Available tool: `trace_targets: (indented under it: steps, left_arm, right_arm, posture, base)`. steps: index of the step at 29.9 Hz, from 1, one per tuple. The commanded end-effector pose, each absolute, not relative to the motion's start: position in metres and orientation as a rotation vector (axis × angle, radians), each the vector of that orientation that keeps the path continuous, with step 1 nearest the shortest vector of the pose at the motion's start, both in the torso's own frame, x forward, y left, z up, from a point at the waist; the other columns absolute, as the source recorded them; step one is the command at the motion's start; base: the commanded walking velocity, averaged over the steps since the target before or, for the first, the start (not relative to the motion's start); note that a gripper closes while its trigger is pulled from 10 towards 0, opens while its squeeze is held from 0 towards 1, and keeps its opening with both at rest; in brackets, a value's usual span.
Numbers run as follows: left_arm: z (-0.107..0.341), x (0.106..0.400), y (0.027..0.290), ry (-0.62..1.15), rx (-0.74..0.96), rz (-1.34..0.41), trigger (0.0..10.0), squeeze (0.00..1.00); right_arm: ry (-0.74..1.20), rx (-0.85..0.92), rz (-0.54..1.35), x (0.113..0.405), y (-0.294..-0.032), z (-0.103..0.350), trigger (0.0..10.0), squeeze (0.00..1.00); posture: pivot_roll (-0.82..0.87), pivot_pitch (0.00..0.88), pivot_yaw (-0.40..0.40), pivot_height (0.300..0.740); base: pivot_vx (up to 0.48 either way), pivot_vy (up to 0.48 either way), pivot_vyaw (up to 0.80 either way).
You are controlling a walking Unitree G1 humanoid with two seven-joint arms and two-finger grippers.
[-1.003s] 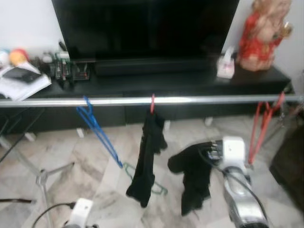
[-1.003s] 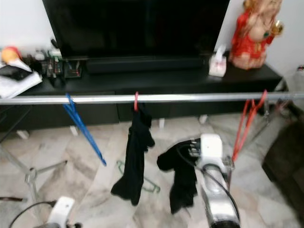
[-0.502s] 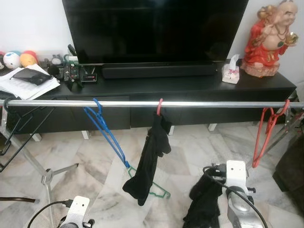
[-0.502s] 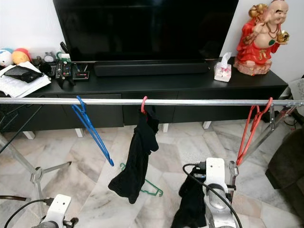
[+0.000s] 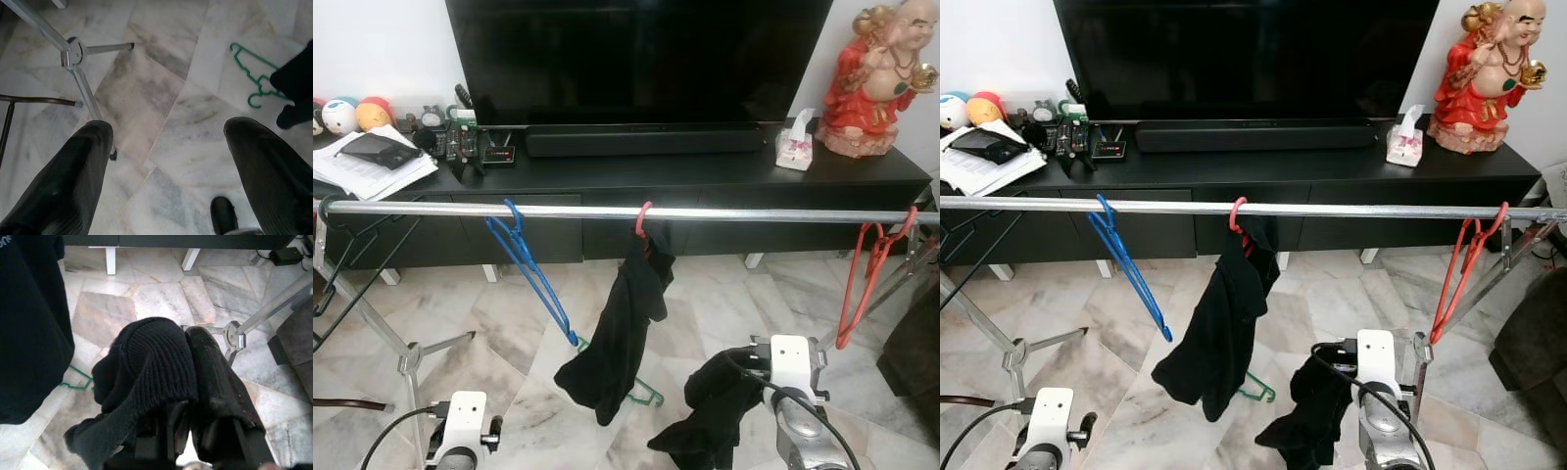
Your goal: Hang hanger
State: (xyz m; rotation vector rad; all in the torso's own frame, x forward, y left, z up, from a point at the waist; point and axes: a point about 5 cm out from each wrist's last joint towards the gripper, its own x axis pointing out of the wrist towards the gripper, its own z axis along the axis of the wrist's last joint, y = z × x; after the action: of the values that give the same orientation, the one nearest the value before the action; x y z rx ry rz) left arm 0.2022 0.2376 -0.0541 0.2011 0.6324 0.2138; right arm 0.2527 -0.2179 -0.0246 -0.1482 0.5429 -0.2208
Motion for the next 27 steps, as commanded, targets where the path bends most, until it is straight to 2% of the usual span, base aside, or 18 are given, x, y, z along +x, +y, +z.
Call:
trace_targets:
  steps: [1, 19, 27]
  left_arm:
    - [-0.054, 0.201, 0.236, 0.617, 0.195, 0.223, 10.0, 0.0]
    - [-0.048, 0.213, 0.231, 0.561, 0.148, 0.21, 10.0, 0.0]
    - [-0.047, 0.215, 0.228, 0.565, 0.162, 0.152, 10.0, 0.0]
  right_arm:
    - [0.513, -0.147, -0.219, 0.259, -0.219, -0.019, 10.0, 0.0]
    - [0.541, -0.141, -0.177, 0.27, -0.212, -0.018, 10.0, 0.0]
    - [0.585, -0.115, -0.209, 0.263, -0.214, -0.025, 10.0, 0.0]
  posture:
    - [-0.07, 0.037, -0.074, 0.74]
    - [-0.03, 0.004, -0.086, 0.74]
    - [-0.05, 0.0, -0.028, 0.74]
  base:
    - [0.0, 0.0, 0.0]
    - [0.0, 0.0, 0.0]
    - [0.0, 0.0, 0.0]
